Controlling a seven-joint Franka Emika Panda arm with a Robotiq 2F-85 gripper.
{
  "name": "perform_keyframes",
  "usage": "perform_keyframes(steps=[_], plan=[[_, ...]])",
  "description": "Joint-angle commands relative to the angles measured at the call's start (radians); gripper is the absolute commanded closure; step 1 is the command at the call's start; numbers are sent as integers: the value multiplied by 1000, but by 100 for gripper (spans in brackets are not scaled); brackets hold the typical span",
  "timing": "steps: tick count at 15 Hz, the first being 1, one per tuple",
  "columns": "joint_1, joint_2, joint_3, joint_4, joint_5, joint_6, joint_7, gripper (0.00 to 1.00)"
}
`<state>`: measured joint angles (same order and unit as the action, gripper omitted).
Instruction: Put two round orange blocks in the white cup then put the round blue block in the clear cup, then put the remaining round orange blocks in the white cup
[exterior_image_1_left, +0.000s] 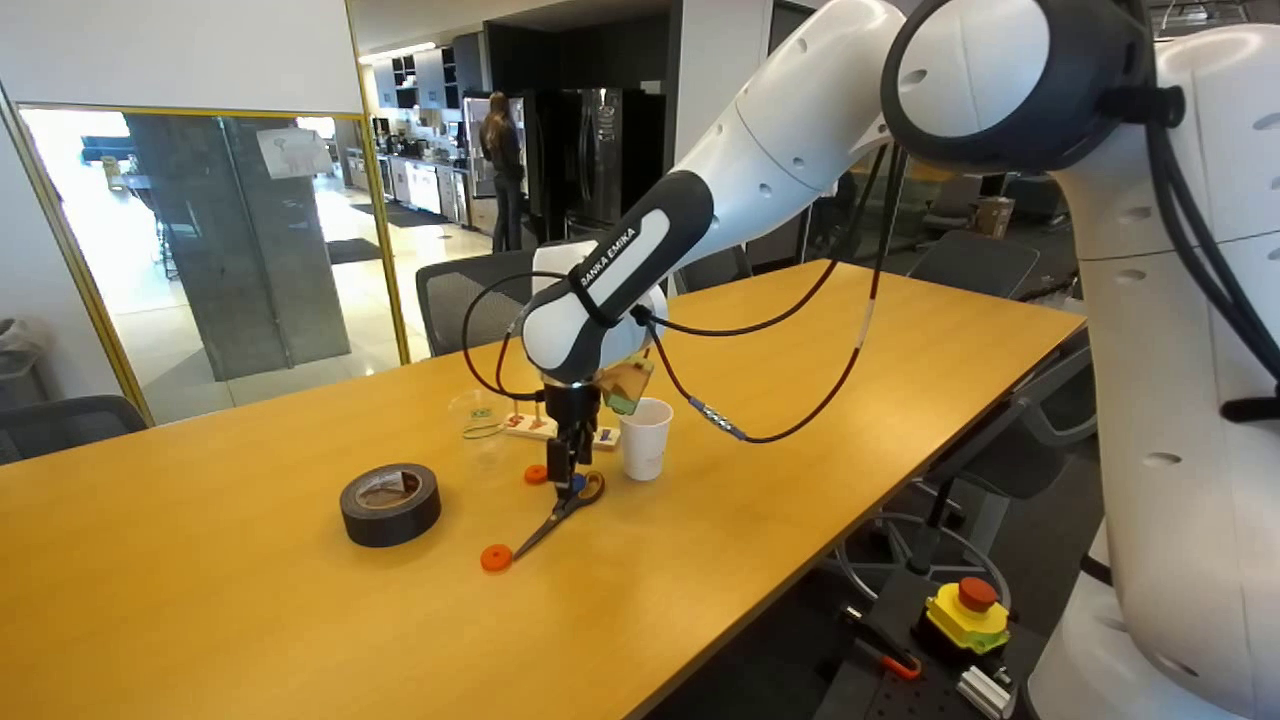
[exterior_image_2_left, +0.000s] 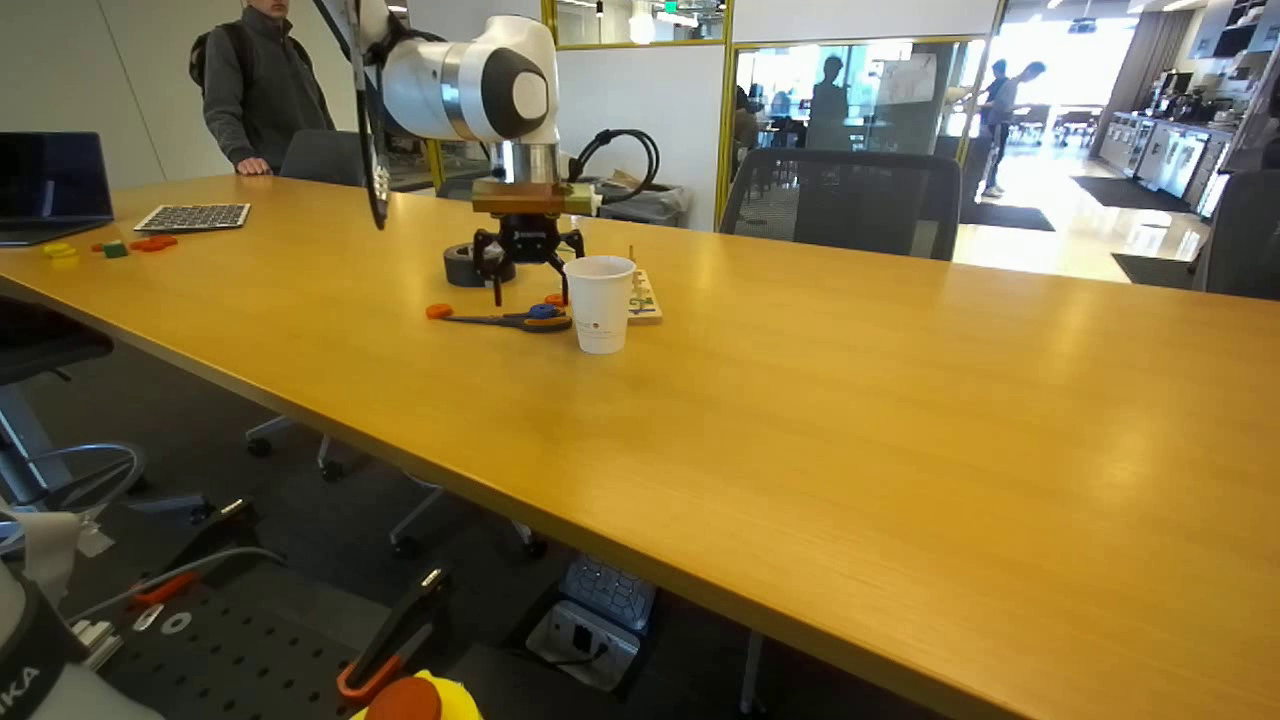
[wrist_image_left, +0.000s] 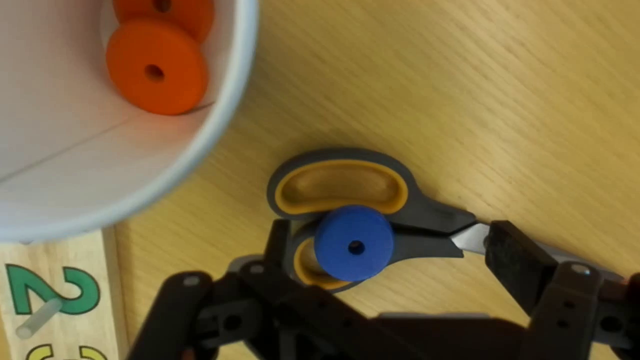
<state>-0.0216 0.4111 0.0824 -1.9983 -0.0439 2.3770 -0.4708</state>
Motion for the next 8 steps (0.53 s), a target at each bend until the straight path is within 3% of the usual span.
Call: perform_keyframes(steps=[1,8], plan=[[-26,44,24,65,21,-33,-44,0],[-32,59,26,81,18,-37,-45,0]])
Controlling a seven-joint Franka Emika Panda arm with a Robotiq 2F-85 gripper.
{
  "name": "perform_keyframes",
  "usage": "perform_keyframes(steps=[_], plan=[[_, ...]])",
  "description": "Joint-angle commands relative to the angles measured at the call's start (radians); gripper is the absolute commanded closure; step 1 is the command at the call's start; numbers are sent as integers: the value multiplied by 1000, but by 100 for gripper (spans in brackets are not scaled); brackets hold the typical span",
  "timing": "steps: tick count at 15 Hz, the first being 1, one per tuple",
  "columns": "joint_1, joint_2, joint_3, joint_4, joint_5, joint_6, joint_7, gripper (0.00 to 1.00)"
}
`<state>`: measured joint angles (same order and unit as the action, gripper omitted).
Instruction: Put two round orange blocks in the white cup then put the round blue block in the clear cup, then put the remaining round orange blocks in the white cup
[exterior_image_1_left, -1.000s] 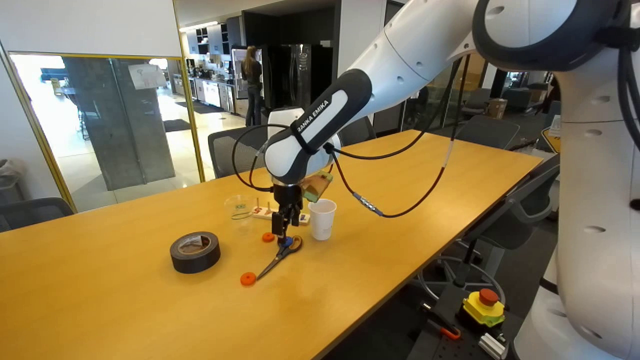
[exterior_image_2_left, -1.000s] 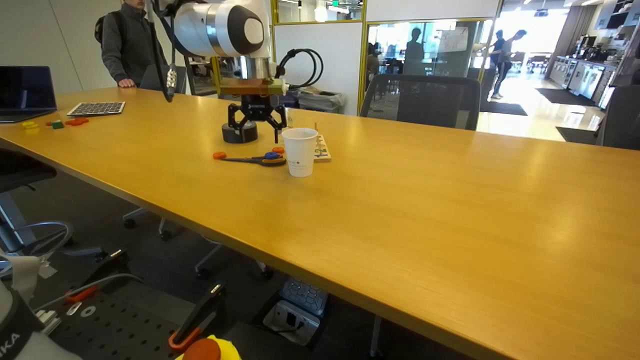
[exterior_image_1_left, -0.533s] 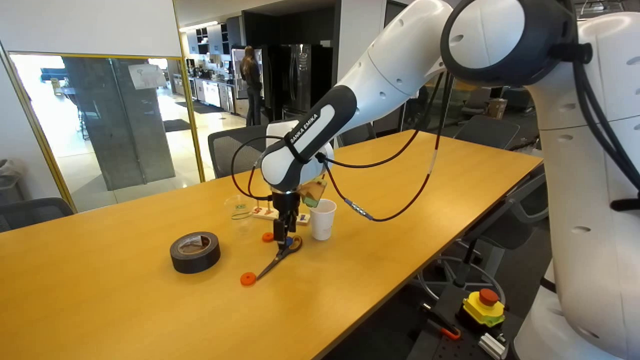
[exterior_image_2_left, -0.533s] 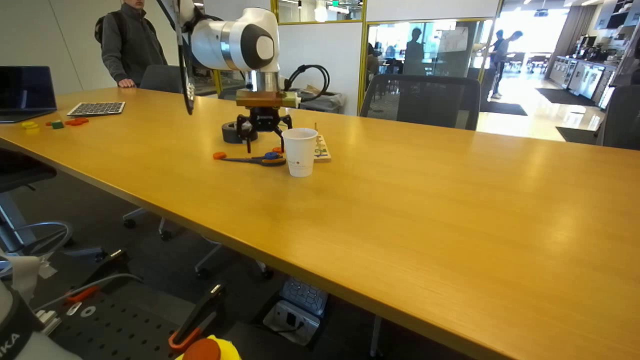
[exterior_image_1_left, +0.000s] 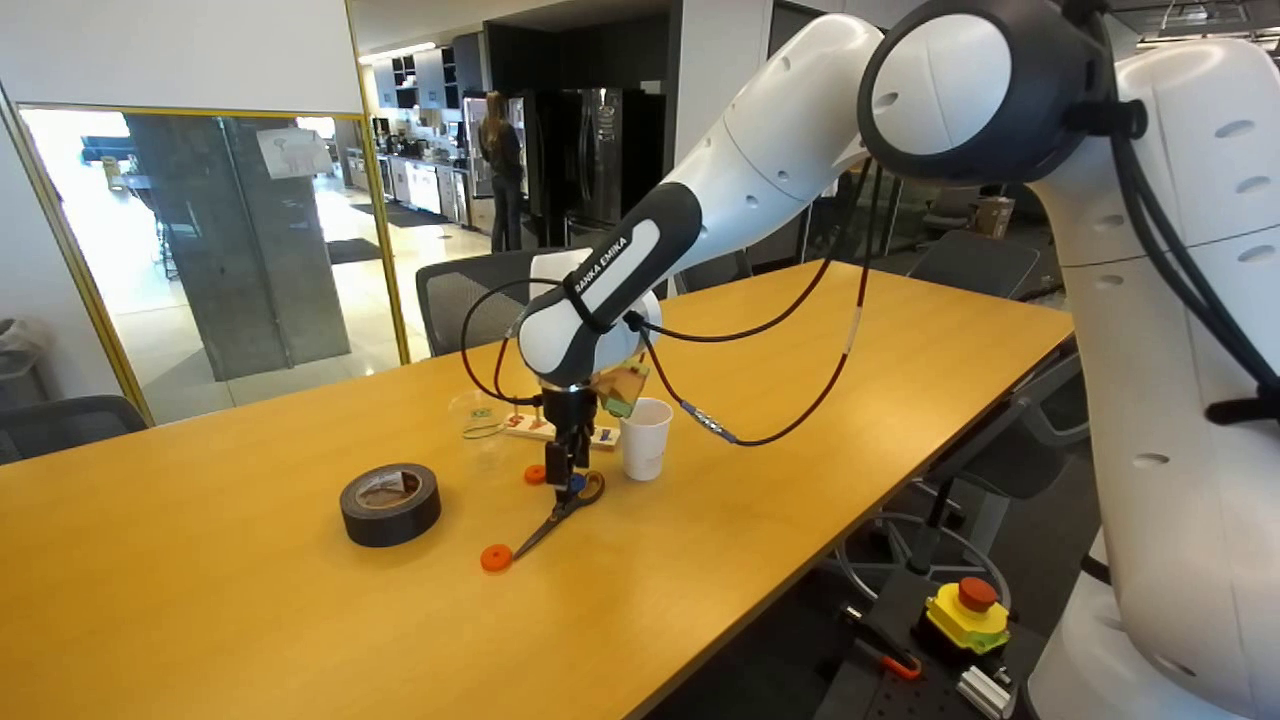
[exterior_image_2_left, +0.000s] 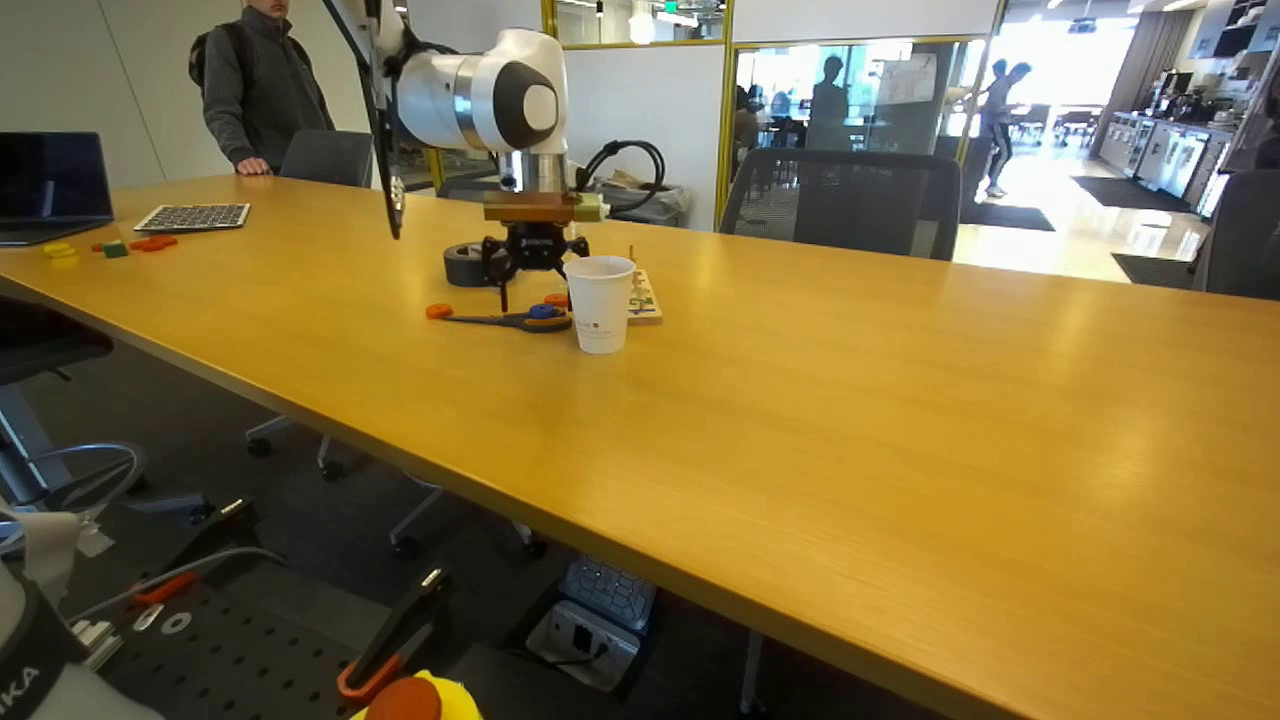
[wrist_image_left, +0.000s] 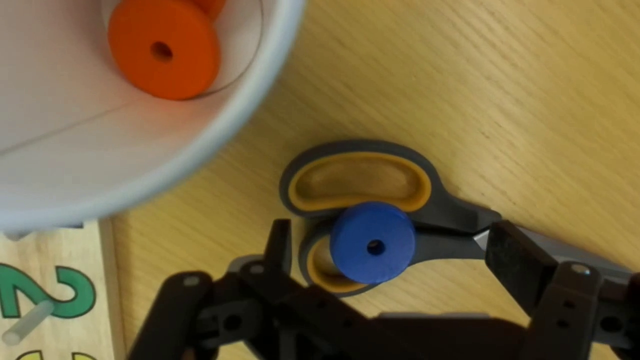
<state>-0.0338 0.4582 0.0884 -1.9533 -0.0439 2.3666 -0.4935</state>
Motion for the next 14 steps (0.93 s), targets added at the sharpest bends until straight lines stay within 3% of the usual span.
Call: perform_keyframes(steps=[1,6,7,9,14], plan=[[-21,13,20,37,18,-28,-22,0],[-26,17,19,39,19,-24,-23,2],[-26,19,19,41,19,-25,-22,27],[-23,21,17,42,14,-22,-14,28],[-22,21,14,50,12,-26,-7,67]])
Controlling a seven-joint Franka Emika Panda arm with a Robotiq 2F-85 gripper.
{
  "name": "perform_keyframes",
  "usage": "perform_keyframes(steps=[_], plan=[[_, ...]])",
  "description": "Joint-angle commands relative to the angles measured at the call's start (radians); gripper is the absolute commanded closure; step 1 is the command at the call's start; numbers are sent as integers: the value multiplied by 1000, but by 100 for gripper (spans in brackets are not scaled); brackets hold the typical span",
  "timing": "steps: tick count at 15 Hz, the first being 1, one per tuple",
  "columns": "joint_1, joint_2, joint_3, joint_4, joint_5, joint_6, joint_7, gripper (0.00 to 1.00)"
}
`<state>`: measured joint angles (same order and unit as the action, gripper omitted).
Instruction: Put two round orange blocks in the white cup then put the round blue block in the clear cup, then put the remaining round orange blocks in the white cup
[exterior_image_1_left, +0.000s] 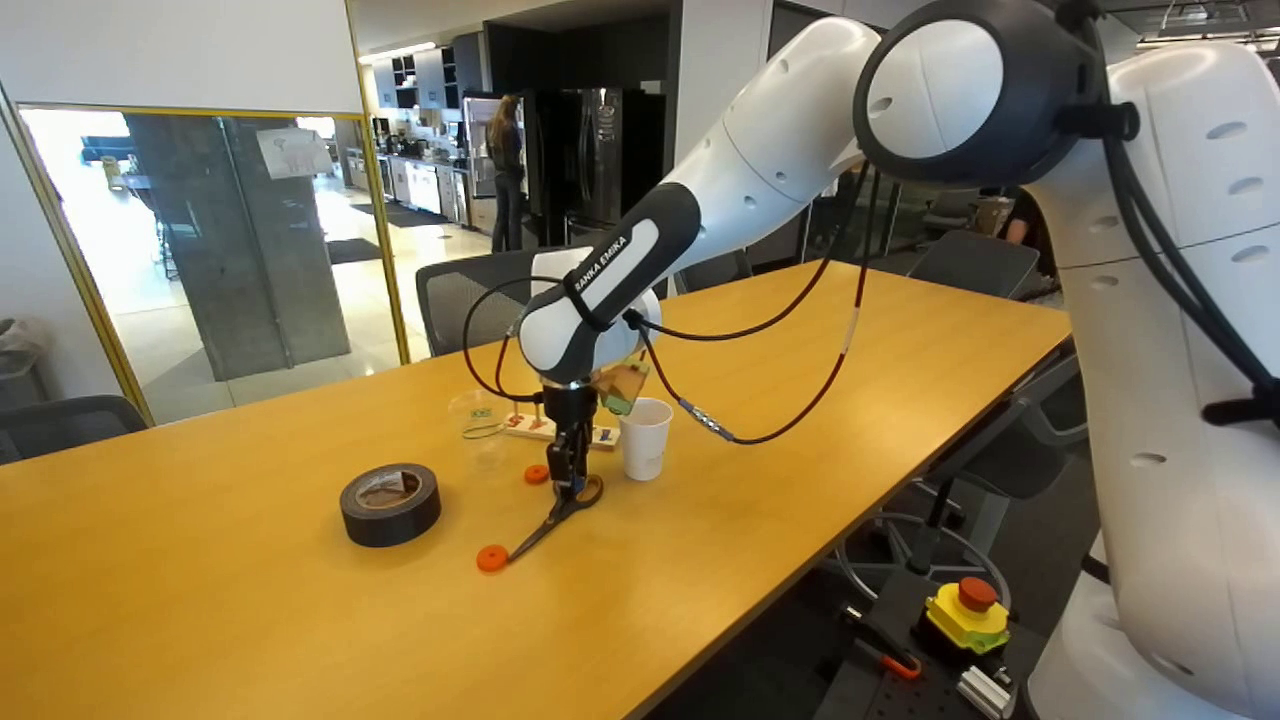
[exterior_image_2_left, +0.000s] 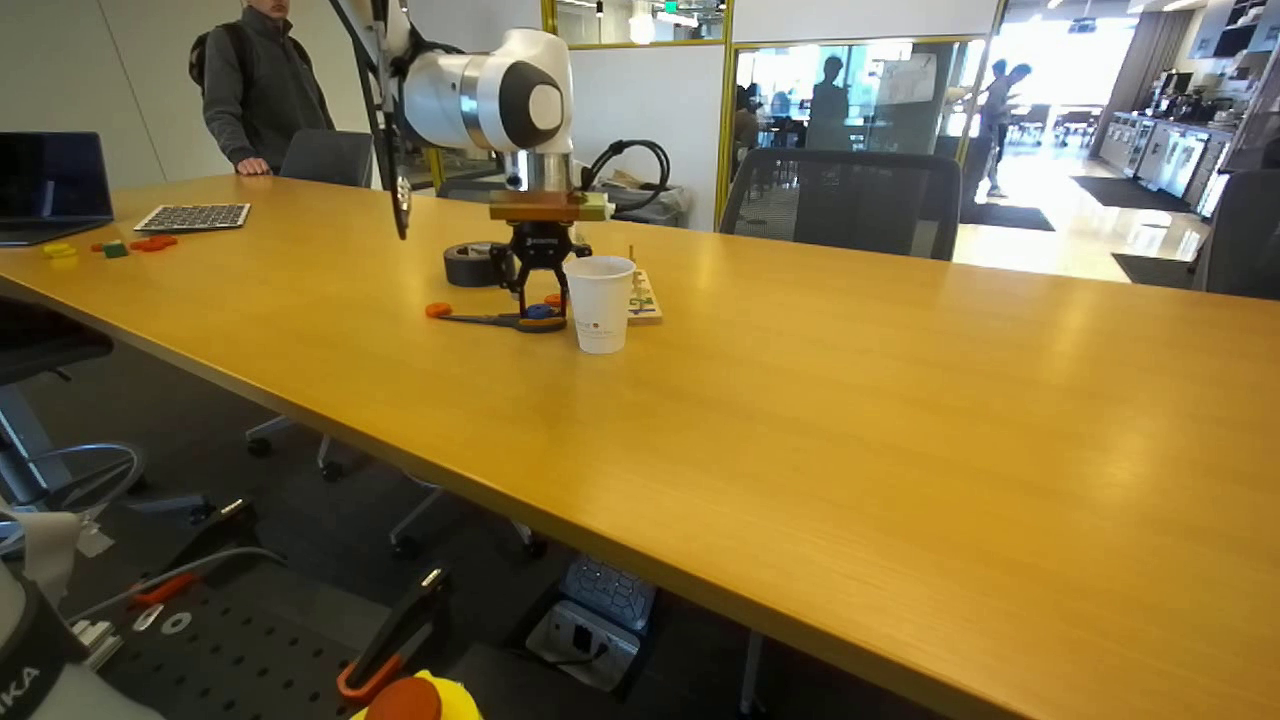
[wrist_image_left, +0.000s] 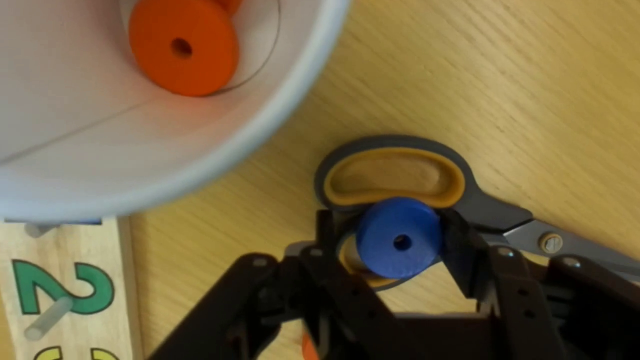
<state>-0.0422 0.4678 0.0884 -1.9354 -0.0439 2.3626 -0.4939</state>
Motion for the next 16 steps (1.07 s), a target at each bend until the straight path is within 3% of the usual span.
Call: perform_keyframes(steps=[1,2,9,16], plan=[[-13,12,13,34,12,-21,-5,75],[-13,10,13,36,11,-23,-2,81],[10,-67,-10,62,-33,-37,57,79],[36,-20,-6,284,-62,-150,46,79]])
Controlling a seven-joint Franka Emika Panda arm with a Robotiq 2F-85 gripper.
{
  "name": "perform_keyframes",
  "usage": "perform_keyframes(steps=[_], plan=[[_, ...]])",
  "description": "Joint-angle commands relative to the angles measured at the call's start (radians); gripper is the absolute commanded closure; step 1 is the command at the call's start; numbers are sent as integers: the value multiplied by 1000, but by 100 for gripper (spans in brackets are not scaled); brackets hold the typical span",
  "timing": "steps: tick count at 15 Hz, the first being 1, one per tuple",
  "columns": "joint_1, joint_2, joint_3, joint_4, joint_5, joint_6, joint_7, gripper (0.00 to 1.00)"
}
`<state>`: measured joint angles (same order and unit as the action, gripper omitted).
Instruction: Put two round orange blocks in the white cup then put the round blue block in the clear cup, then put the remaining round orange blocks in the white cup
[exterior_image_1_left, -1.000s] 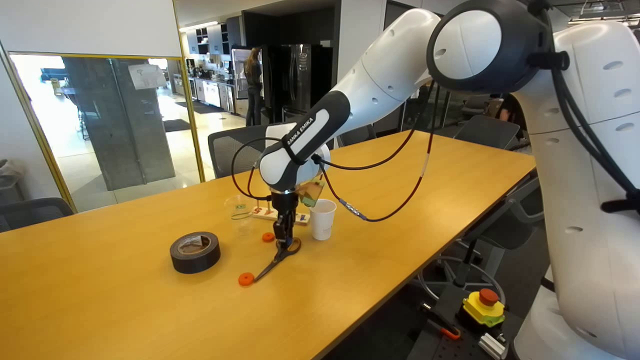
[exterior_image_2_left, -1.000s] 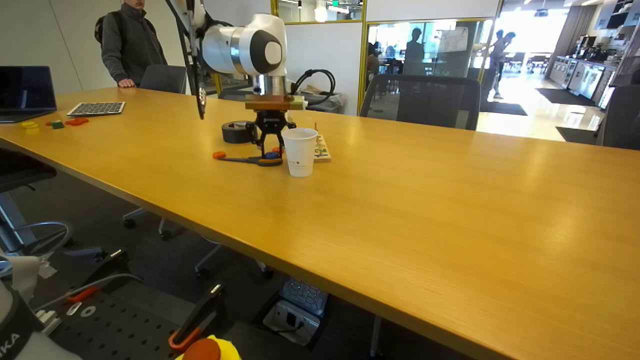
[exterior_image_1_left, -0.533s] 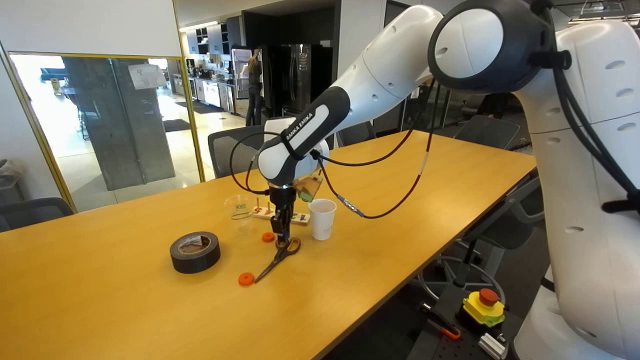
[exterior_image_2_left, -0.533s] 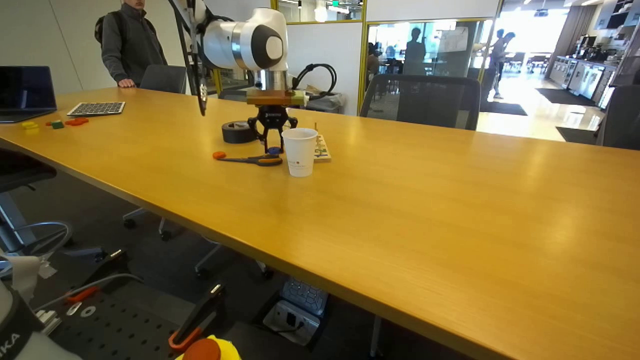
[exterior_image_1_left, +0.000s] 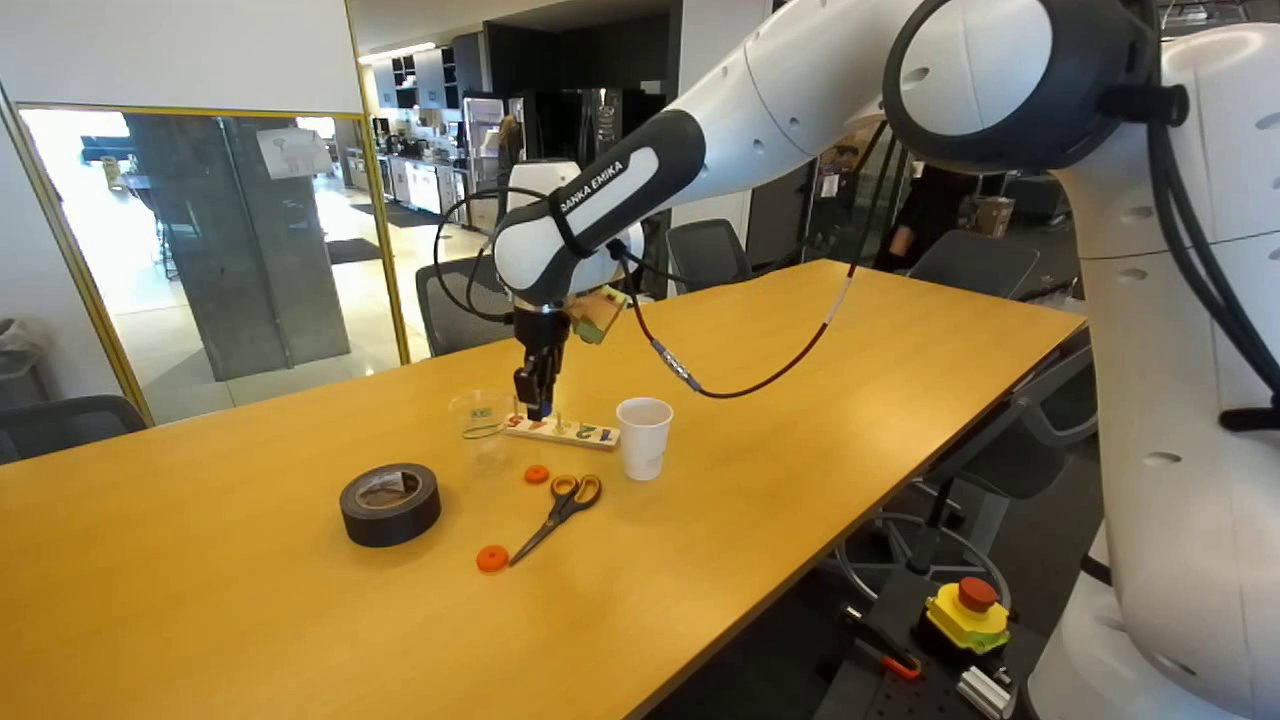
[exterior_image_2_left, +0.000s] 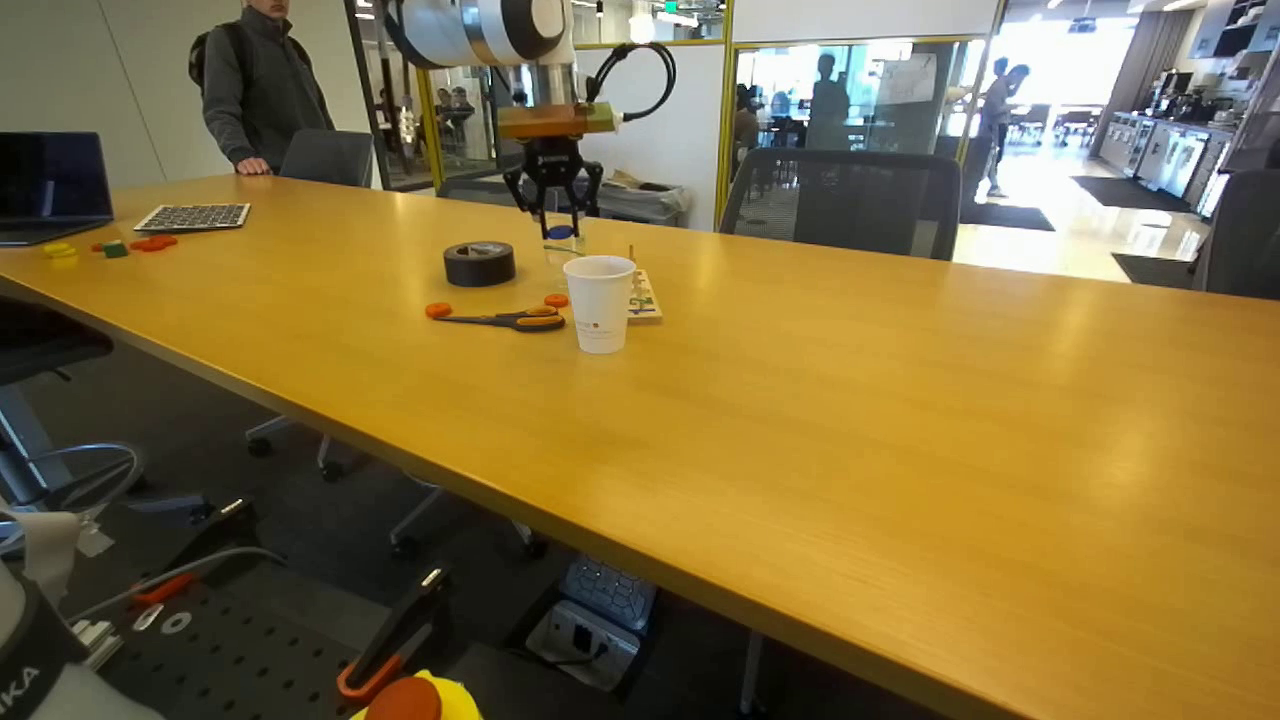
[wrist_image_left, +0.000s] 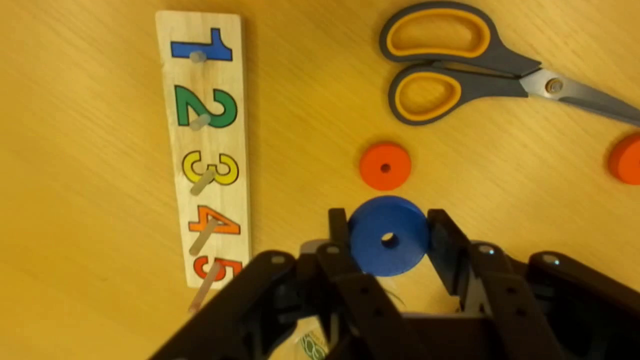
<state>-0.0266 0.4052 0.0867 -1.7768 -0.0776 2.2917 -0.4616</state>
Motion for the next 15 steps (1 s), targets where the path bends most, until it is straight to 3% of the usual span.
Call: perform_keyframes(steps=[1,15], plan=[[25,59,-3,167,-31,-106,8,79],[85,367,17,676,-35,-400,-42,79]])
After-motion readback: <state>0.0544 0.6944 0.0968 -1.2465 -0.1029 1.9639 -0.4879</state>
